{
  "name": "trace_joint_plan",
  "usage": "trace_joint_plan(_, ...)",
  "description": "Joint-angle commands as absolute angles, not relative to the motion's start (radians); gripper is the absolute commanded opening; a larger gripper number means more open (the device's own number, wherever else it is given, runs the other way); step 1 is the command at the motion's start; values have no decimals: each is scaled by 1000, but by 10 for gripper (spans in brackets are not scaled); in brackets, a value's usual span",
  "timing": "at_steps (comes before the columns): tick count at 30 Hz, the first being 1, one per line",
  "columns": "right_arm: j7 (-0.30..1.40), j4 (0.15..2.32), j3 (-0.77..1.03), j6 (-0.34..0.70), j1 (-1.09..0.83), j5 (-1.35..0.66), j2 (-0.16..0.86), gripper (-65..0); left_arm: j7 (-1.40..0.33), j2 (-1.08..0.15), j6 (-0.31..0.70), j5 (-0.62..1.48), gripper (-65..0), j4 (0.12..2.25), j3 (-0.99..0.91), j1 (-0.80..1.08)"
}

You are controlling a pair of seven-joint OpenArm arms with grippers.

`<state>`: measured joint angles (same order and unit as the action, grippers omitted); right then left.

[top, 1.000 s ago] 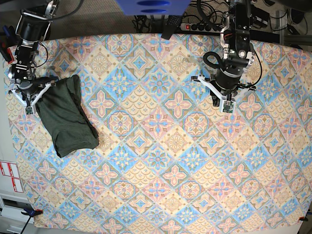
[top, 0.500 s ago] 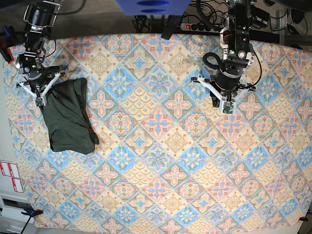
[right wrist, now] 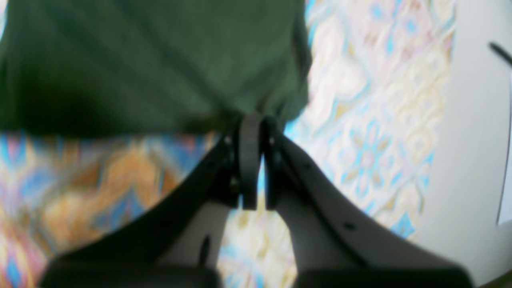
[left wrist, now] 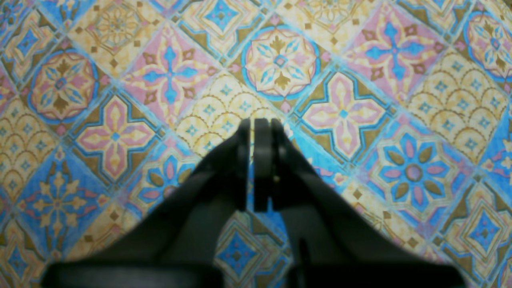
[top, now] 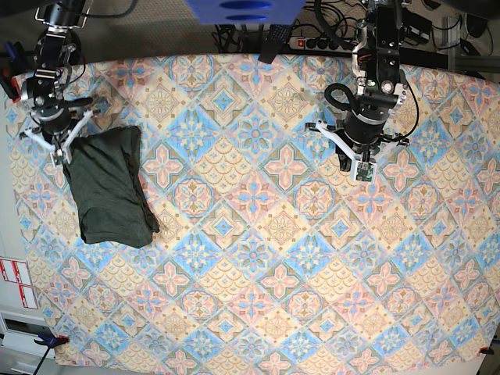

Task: Fold the T-shirt properly

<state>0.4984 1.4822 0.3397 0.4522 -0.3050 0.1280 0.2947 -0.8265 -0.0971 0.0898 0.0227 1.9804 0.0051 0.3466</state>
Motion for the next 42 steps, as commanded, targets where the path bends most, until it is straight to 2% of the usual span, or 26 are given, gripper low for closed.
trace_joint_plan(1,476,1517,348,444,-308,120,308,-636,-808,-99,88,22,-650,1998,5,340)
trace_joint_plan(9,476,1527,334,444,-348,120,272,-636,-808,-97,88,22,-650,1998,5,338)
trace_joint_plan(23,521,1500,160,444,-305,120,260,-636,-808,-97,88,22,-650,1998,5,341)
trace_joint_plan(36,522,1486,159,444,-271,120,232,-636,-808,-99,88,22,-650,1998,5,344)
trace_joint_plan(42,522,1595,186,444,-328,120,232,-636,-808,-107,88,22,-650,2005,-1,395)
